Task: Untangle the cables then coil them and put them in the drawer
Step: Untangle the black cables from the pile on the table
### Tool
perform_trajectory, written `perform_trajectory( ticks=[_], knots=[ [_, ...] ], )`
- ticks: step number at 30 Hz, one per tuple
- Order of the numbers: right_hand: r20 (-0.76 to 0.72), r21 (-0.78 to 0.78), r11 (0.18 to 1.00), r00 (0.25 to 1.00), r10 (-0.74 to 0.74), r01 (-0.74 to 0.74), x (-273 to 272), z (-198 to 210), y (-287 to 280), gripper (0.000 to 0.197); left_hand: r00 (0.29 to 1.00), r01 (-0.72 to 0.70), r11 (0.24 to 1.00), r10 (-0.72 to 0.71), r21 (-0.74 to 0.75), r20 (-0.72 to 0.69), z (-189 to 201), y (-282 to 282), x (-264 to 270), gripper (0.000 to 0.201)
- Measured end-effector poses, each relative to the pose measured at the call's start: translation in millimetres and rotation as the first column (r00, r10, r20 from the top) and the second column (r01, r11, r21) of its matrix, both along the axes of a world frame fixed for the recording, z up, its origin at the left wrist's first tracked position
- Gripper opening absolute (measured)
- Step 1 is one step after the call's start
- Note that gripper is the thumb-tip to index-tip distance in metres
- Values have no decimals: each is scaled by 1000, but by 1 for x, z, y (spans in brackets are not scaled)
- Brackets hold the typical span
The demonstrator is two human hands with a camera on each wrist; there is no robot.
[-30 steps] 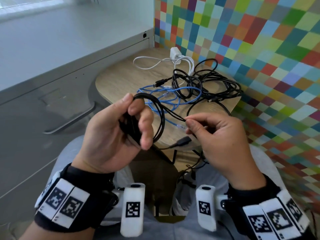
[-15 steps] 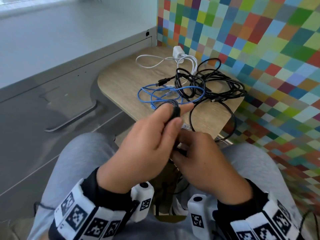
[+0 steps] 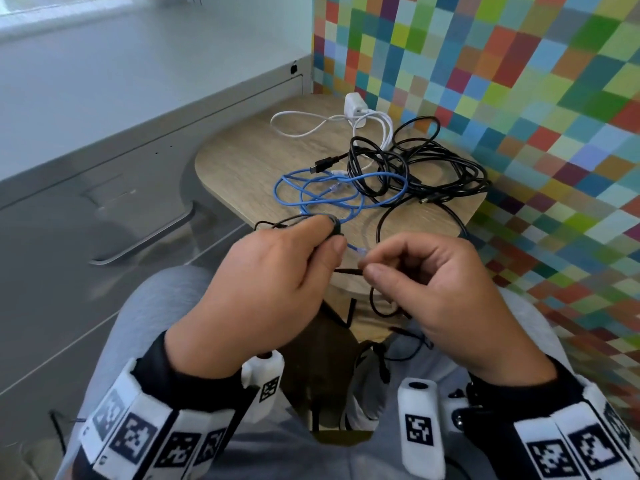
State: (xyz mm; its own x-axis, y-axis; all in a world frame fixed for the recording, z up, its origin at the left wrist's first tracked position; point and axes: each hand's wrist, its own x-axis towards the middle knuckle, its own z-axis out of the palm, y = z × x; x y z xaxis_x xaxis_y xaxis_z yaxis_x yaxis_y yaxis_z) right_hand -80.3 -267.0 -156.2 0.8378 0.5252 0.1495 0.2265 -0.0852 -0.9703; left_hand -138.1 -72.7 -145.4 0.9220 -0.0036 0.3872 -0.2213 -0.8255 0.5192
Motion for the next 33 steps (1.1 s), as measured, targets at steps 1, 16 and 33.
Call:
perform_trajectory(
  ticks=[1, 16, 33],
  knots=[
    [-38, -13, 1000, 999, 14, -14, 0, 0, 0, 9, 1000, -13, 999, 14, -50, 28, 1, 0, 0, 35],
    [-23, -96, 995, 999, -23, 21, -2, -7, 4, 46, 968, -194, 967, 216, -166, 127, 6, 10, 0, 42],
    [61, -33, 984, 983, -171, 173, 7, -10, 2, 28, 933, -333, 895, 359, -298, 37, 1, 29, 7, 34]
  ],
)
